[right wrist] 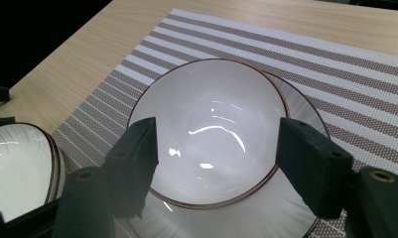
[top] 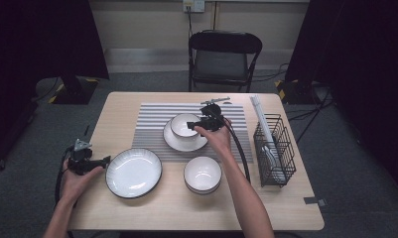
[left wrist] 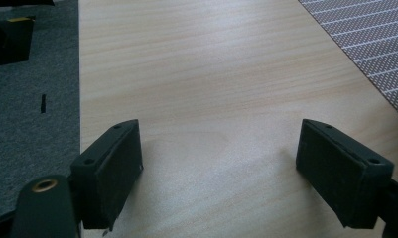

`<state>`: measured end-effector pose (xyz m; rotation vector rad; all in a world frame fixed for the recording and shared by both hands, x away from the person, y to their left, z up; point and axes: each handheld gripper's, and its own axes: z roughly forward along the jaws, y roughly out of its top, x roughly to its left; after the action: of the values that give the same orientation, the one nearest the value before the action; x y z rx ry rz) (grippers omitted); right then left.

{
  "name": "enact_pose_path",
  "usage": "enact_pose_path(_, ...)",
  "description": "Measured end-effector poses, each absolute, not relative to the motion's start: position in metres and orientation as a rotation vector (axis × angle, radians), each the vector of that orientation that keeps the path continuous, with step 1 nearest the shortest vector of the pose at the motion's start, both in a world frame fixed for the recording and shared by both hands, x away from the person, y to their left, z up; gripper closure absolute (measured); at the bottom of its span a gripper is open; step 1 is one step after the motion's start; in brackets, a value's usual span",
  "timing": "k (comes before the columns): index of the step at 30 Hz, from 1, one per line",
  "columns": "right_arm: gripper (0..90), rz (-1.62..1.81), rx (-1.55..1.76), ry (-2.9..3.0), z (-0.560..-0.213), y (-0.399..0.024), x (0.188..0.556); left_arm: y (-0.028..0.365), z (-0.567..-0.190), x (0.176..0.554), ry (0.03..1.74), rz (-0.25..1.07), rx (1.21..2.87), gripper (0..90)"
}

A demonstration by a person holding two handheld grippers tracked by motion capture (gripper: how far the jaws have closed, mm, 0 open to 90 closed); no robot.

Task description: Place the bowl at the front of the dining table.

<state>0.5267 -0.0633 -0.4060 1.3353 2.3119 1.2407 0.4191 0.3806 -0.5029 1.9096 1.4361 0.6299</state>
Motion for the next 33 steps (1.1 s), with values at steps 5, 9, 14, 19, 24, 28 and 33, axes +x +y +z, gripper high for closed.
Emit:
enact_pose_path(5,33.3,1.220,1.307,2.299,-0.402,-0.067,0.520,0.381,-0.503,0.419,1.436,0.630,1.909,17.7)
enact_pose_path(9,33.3,1.238,1.306,2.288,-0.403,-0.071,0.515,0.381,-0.503,0.419,1.436,0.630,1.909,17.7)
enact_pose_path(14,33.6,1.264,1.281,2.287,-0.399,-0.072,0.506,0.381,-0.503,0.419,1.436,0.630,1.909,17.7)
enact_pose_path(19,34.1,1.270,1.273,2.293,-0.397,-0.073,0.496,0.381,-0.503,0.419,1.436,0.630,1.909,17.7)
enact_pose_path(24,34.4,1.271,1.277,2.281,-0.395,-0.079,0.487,0.381,-0.503,0.419,1.436,0.630,1.909,17.7)
enact_pose_path(28,34.4,1.268,1.277,2.279,-0.397,-0.083,0.481,0.381,-0.503,0.419,1.436,0.630,1.909,17.7)
enact_pose_path(33,34.4,1.302,1.273,2.275,-0.397,-0.086,0.473,0.381,-0.503,0.419,1.437,0.630,1.909,17.7)
